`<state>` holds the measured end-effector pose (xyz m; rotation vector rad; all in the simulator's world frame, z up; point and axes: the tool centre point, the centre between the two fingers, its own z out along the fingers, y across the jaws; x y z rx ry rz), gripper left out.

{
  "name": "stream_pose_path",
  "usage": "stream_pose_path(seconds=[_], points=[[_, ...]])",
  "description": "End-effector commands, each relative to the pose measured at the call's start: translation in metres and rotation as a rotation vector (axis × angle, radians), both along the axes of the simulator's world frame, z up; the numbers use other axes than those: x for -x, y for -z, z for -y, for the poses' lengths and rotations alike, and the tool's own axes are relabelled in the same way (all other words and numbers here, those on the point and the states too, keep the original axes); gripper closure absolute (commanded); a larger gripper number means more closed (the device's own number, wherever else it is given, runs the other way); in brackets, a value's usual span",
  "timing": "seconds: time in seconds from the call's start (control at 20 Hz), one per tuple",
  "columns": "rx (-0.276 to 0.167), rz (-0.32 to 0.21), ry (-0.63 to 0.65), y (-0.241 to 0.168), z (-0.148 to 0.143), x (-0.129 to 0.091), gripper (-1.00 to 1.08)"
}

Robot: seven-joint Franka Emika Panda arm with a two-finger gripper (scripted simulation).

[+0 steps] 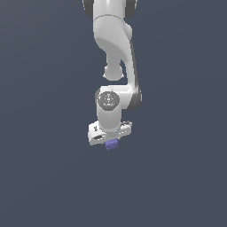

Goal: Pick up the object and move it to a goal position.

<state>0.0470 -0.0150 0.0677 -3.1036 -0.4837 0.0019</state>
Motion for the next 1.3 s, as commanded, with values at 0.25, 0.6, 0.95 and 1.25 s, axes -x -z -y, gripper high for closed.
stream_pose_path(seconds=[0.25,0.6,0.95,1.25], points=[[0.000,0.001,0.001,-0.048,0.075,-0.006,1.08],[0.000,0.001,0.001,-0.091,0.142,-0.014,1.08],[0.000,0.001,0.001,-0.113,0.177,-0.019,1.08],[0.000,0.001,0.001,-0.118,0.185,-0.021,1.08]])
